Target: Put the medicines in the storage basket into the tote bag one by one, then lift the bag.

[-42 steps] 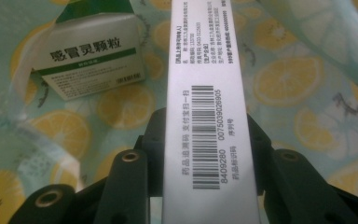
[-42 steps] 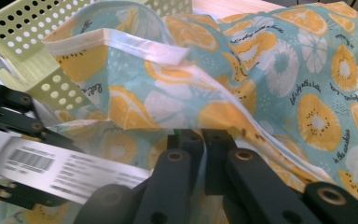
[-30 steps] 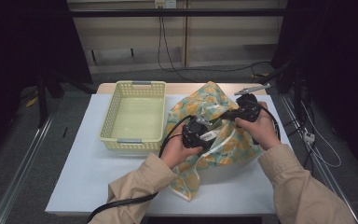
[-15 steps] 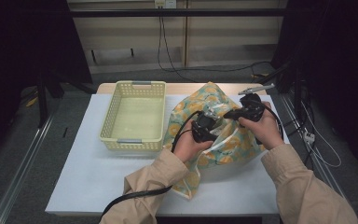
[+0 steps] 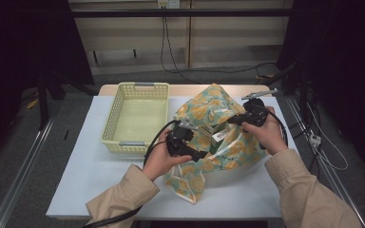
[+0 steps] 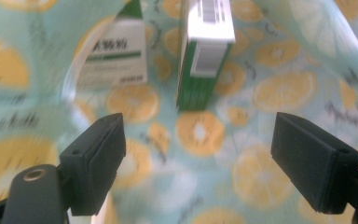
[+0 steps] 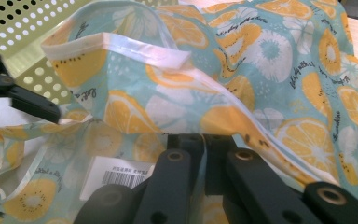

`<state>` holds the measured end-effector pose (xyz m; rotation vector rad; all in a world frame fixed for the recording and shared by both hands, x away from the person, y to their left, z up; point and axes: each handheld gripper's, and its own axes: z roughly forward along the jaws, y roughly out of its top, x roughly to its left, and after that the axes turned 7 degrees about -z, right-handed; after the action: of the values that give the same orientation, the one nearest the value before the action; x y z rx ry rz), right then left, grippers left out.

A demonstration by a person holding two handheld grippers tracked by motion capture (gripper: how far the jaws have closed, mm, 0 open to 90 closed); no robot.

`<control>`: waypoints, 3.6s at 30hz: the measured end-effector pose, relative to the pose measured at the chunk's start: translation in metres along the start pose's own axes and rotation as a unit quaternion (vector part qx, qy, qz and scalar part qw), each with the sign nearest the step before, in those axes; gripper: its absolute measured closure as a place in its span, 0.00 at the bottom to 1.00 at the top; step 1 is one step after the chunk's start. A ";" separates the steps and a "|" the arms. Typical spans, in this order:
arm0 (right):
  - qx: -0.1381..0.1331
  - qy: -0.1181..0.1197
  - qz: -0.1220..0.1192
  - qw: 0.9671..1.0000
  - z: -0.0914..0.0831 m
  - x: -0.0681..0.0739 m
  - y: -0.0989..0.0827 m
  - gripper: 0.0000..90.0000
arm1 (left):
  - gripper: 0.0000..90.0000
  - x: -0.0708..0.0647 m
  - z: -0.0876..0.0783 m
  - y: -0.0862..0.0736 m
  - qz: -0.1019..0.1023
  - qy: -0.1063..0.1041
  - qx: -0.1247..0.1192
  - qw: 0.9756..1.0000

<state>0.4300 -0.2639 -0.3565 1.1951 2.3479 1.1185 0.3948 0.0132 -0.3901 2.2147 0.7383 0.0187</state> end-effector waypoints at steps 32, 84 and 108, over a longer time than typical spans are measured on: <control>0.004 0.003 0.005 1.000 -0.003 0.002 -0.015 1.00 | 0.47 -0.009 0.019 -0.073 0.018 0.035 0.031 0.999; -0.024 0.009 0.001 1.000 -0.026 0.000 0.005 1.00 | 1.00 0.000 -0.071 0.066 -0.046 0.020 -0.025 0.998; -0.072 -0.005 -0.003 0.997 -0.060 -0.006 0.070 1.00 | 1.00 0.033 -0.118 0.154 -0.067 0.032 -0.089 0.993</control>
<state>0.4409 -0.2741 -0.2654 1.1408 2.2198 1.2522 0.4712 0.0304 -0.2095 1.9993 0.8852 0.0847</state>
